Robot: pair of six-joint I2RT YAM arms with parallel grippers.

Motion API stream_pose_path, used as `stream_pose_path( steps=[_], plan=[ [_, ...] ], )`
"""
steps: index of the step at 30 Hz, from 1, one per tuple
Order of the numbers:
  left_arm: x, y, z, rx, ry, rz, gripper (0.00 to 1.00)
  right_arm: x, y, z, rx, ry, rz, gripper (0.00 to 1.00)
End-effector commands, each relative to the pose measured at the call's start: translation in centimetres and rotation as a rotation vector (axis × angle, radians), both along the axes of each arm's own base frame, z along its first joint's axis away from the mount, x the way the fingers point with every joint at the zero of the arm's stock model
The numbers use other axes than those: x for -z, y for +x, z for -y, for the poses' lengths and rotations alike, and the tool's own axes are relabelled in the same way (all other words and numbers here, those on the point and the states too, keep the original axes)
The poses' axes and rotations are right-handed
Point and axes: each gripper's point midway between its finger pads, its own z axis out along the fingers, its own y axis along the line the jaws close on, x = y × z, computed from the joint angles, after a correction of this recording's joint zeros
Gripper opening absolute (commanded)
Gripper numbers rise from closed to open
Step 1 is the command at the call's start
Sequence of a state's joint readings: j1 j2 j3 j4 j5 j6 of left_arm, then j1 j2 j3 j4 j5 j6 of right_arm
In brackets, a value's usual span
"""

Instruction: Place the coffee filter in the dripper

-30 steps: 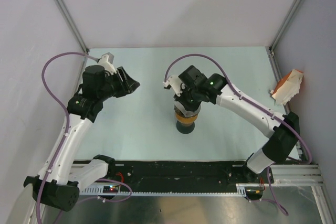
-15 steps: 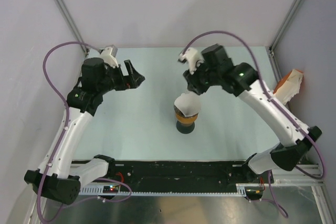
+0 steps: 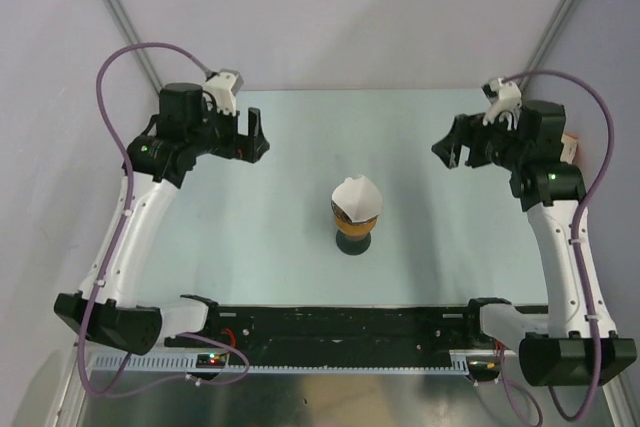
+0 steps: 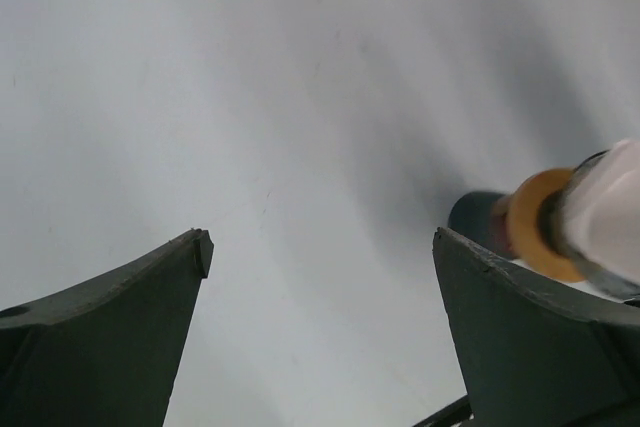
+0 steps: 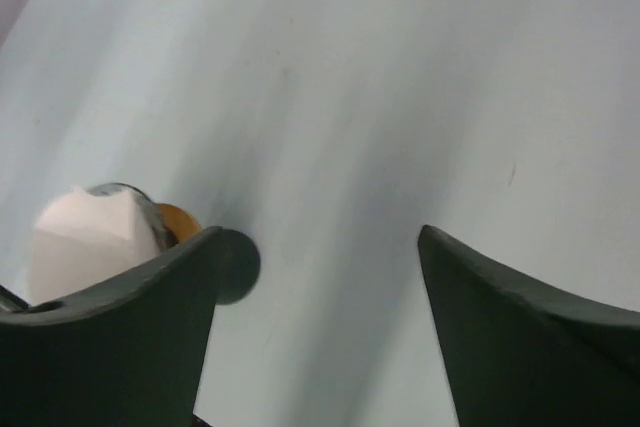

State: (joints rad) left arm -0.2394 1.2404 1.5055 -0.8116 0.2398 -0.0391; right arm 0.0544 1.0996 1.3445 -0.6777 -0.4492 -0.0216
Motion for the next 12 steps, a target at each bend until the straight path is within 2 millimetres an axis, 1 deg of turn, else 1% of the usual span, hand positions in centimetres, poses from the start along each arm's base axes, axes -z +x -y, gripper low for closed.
stream_pose_path(
  steps=[1,2,4,7,9,11,12],
  plan=[
    [5.5,-1.6,-2.9,-0.005,0.171,-0.147,1.0,5.0,-0.8,1.8,0.0,0.045,-0.09,0.92],
    [6.4,-1.8,-3.3,-0.017,0.179,-0.17,1.0,6.4,-1.0,2.3,0.006,0.031,-0.11,0.96],
    [7.9,-2.1,-4.1,-0.043,0.194,-0.209,1.0,8.5,-1.4,2.9,0.014,0.003,-0.136,0.99],
    [9.6,-2.3,-5.1,-0.084,0.198,-0.253,1.0,10.7,-1.5,3.4,0.019,-0.024,-0.159,0.99],
    [10.1,-2.2,-5.8,-0.114,0.196,-0.262,1.0,11.5,-1.3,3.5,0.019,-0.027,-0.17,0.99],
    [9.8,-1.8,-6.6,-0.14,0.204,-0.249,1.0,11.3,-1.0,3.4,0.019,-0.026,-0.159,1.0],
    [9.3,-1.5,-7.1,-0.15,0.21,-0.234,1.0,11.1,-0.8,3.4,0.017,-0.028,-0.149,0.99]
  ],
)
